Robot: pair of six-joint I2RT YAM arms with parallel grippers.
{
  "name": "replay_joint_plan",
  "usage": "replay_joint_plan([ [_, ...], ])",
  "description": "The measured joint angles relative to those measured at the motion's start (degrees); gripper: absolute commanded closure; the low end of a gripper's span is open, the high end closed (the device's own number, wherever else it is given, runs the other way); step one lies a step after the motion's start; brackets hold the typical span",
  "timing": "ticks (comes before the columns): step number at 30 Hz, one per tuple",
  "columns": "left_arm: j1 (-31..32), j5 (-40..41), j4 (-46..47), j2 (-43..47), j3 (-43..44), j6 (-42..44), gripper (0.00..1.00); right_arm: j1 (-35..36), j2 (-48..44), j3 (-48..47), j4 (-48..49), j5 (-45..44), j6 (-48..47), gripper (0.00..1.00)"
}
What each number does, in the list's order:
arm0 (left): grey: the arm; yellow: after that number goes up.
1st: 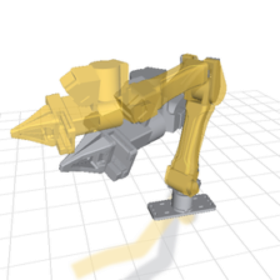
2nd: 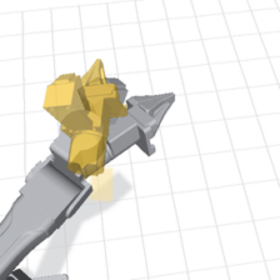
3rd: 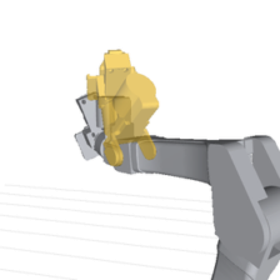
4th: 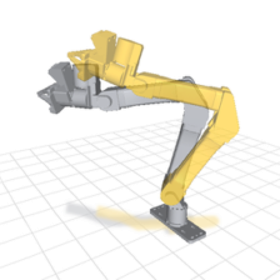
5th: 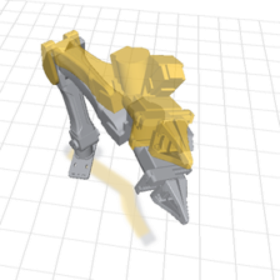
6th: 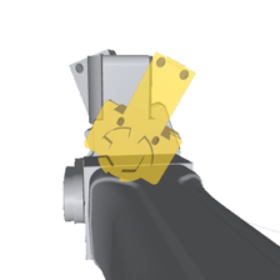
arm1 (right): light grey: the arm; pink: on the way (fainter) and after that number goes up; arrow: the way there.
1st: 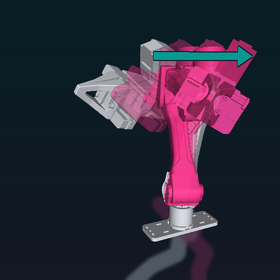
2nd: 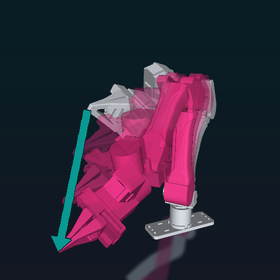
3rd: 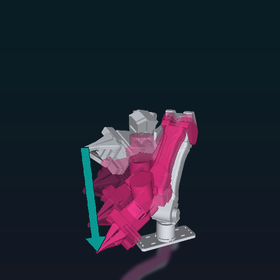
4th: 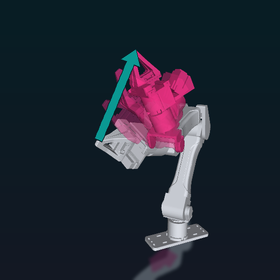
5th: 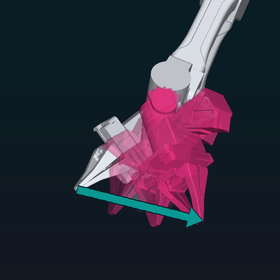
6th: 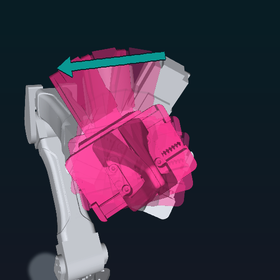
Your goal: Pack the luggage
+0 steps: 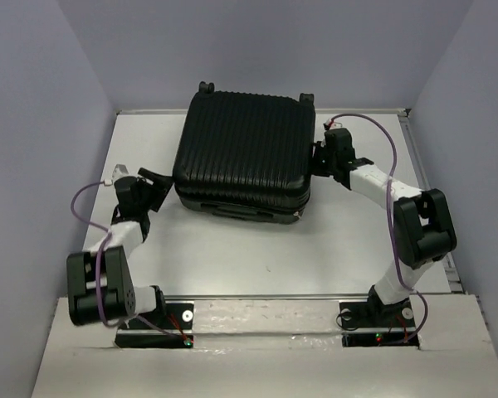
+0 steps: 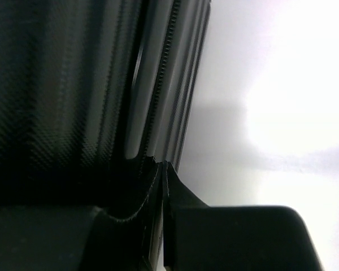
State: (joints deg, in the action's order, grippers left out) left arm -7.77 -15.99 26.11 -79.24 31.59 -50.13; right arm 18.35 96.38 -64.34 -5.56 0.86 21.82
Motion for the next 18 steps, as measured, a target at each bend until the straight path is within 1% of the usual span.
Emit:
replay_joint_plan([
  [1,0.0,0.85,0.94,3.02,-2.51,-0.22,0.25,-0.13,1.18,-1.66,-0.48,0.83,-0.33,0.83],
  [2,0.0,1.53,1.2,6.97,-5.22,-0.22,0.25,-0.28,2.6,-3.34,-0.74,1.57,-0.48,0.76],
  [4,0.0,2.99,0.63,14.97,-10.27,-0.11,0.25,-0.31,4.96,-6.62,-2.23,2.29,-0.85,0.68],
  [5,0.0,3.23,-0.81,18.53,-12.13,0.11,0.25,-0.31,5.77,-8.13,-3.28,2.34,-1.11,0.6],
  [6,0.04,2.95,-1.97,20.9,-13.16,0.37,0.25,-0.42,6.1,-9.07,-4.39,2.51,-1.05,0.57],
  [7,0.39,1.81,-4.98,25.31,-14.62,0.7,0.25,-0.46,6.05,-9.42,-5.03,2.95,-0.83,0.53],
  [8,1.25,0.33,-7.21,28.24,-15.1,1.01,0.25,-0.39,5.62,-9.86,-5.75,3.78,-0.33,0.46],
  [10,3.72,-2.71,-10.67,34.07,-15.06,2.16,0.25,-0.17,4.37,-10.43,-6.4,5.77,0.52,0.43],
  [13,4.46,-5.09,-14.25,40.7,-14.16,3.5,0.24,-0.13,1.31,-11.8,-7.34,8.76,0.9,0.42],
  [16,4.44,-4.81,-19.02,43.58,-11.13,5.73,0.12,-0.74,-4.0,-11.89,-8.17,10.54,0.72,0.42],
  [17,4.42,-4.13,-21.11,43.95,-8.87,6.95,0.07,-1.11,-7.93,-11.19,-8.41,11.04,0.39,0.38],
  [18,4.37,-3.69,-22.47,43.8,-7.02,8.0,0.05,-1.27,-11.17,-9.79,-7.93,11.76,0.15,0.34],
])
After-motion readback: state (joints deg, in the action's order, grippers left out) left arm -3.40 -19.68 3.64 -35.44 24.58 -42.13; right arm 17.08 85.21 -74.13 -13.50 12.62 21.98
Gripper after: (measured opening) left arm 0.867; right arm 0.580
